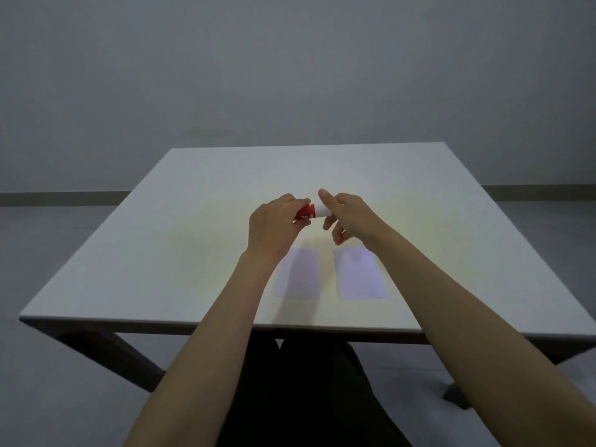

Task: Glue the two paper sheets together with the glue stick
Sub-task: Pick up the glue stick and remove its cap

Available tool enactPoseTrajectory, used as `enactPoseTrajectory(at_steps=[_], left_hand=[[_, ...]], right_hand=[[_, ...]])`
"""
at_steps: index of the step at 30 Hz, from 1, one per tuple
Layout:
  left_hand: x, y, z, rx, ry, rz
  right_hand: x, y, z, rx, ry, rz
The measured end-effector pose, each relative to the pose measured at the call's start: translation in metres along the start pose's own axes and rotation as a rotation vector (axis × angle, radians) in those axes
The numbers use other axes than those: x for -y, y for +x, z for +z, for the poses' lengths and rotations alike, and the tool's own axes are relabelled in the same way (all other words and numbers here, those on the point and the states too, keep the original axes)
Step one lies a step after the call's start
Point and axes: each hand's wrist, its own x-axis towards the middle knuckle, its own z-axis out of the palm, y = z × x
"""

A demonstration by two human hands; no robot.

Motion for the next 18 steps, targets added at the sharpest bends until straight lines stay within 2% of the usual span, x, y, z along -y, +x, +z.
enactPoseTrajectory(at_steps=[5,9,12,14,18], left_hand=[[-0.001,-0.004,0.004,0.045,-0.051,-0.058],[0.004,-0.01,0.006,0.096,-0.25,-0.187],[0.004,-0.011,0.006,0.075,-0.583,-0.342],[0.001,-0.013,0.005,0.067,-0.705,-0.379],[0.003,-0.017,0.003,0.061,-0.8,-0.41]], right_hand=[[-0.01,0.005,-0.018,-0.152,-0.031,-0.183],[-0.031,0.014,-0.049,-0.309,-0.067,-0.113],[-0.052,0.022,-0.063,-0.361,-0.405,-0.072],[-0.065,0.025,-0.063,-0.334,-0.605,-0.078],[-0.082,0.024,-0.06,-0.336,-0.667,-0.072]])
